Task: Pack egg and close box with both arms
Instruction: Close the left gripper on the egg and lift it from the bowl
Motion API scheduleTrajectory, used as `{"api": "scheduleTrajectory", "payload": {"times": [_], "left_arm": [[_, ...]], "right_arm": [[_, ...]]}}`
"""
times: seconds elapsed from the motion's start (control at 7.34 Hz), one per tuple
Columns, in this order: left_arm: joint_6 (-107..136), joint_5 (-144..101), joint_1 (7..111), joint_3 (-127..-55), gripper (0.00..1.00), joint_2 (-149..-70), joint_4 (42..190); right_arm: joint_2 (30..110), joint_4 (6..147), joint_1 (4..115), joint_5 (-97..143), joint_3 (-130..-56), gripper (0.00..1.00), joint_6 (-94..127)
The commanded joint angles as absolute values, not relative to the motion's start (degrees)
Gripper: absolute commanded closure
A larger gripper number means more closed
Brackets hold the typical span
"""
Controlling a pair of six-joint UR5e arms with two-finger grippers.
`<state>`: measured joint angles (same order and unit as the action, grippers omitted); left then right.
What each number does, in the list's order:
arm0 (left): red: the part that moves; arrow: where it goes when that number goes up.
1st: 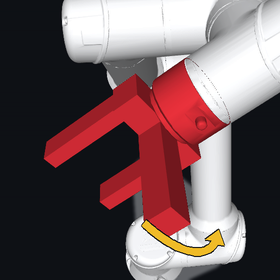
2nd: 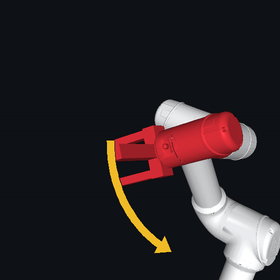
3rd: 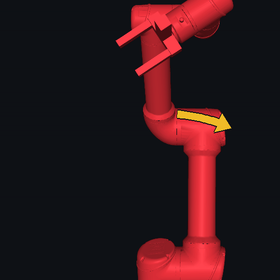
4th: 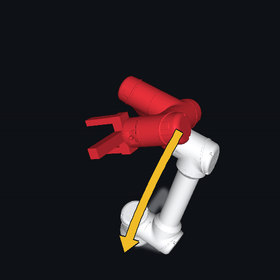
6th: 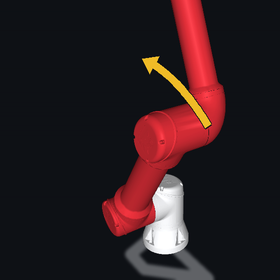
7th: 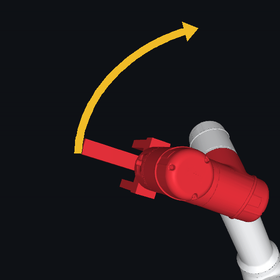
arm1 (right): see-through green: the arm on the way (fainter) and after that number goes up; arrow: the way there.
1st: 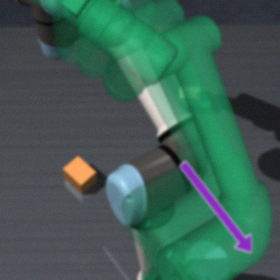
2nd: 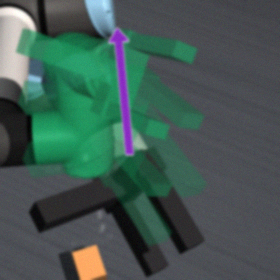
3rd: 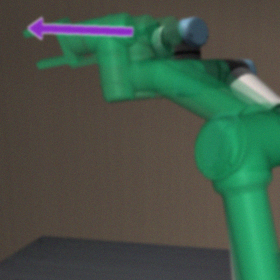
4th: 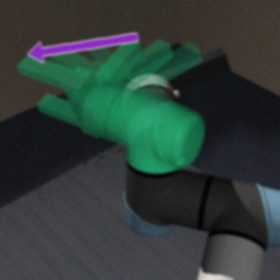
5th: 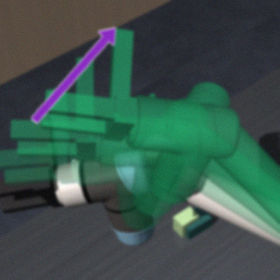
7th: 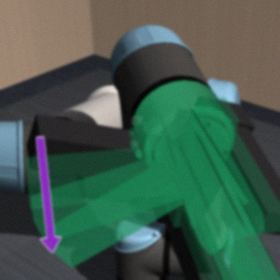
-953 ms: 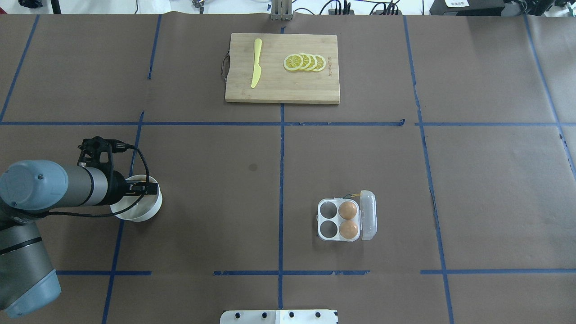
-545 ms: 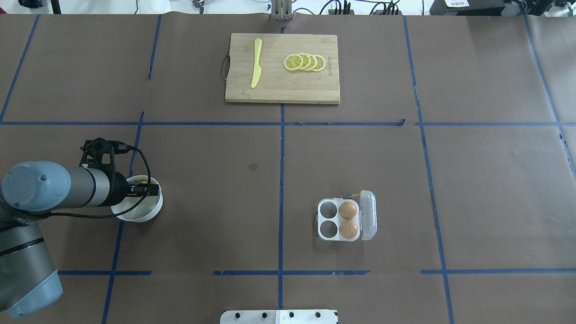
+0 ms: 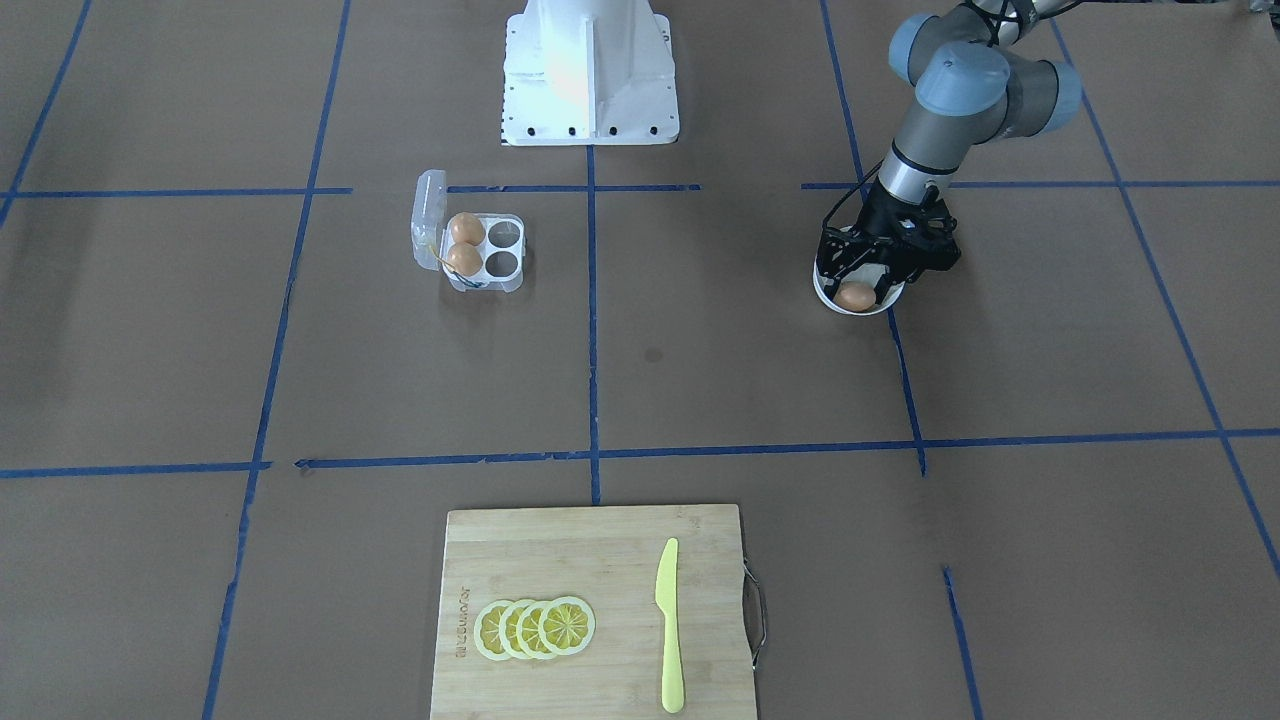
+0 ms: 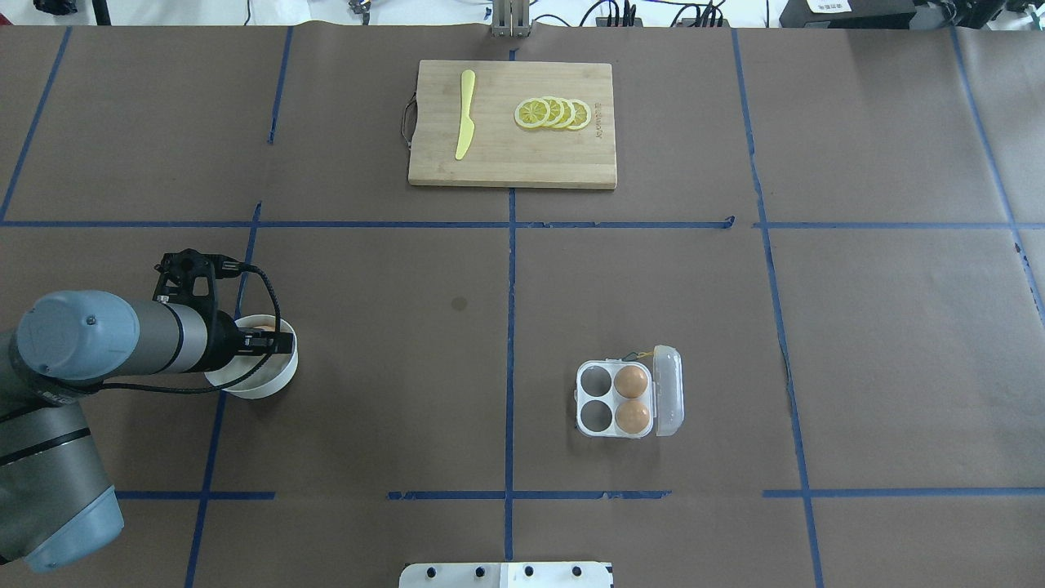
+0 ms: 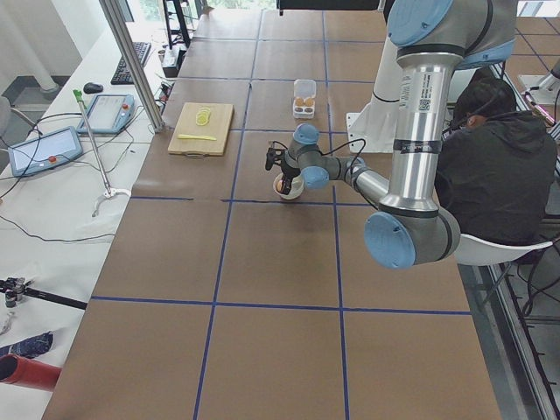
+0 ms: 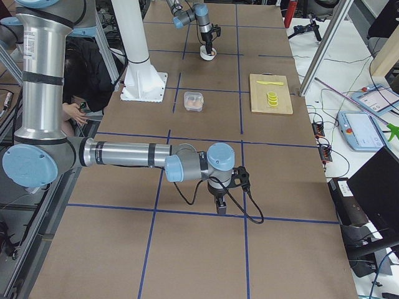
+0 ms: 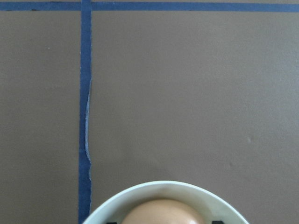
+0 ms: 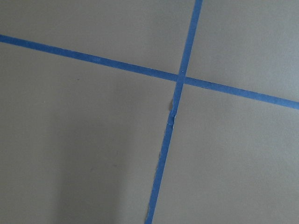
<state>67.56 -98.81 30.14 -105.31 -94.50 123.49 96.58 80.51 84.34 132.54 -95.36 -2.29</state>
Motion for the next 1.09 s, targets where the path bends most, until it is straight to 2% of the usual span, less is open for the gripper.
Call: {"api": "scheduleTrajectory", "payload": {"times": [0.0,0.27,0.95], "left_arm": [[67.24,-98.88,30.15,-105.82,0.6,-94.48,123.57],[67.15,-98.88,30.32,-106.61,0.67,-94.57,123.66],[66.97,-99.67,31.11,-113.89,0.67,-93.69,123.84]], "right_arm": [[96.5,80.51,84.29,132.54,-95.36,0.0,-2.29],[96.42,80.51,84.37,132.54,-95.36,0.0,-2.29],[96.42,80.51,84.38,132.54,-95.36,0.0,-2.29]]}}
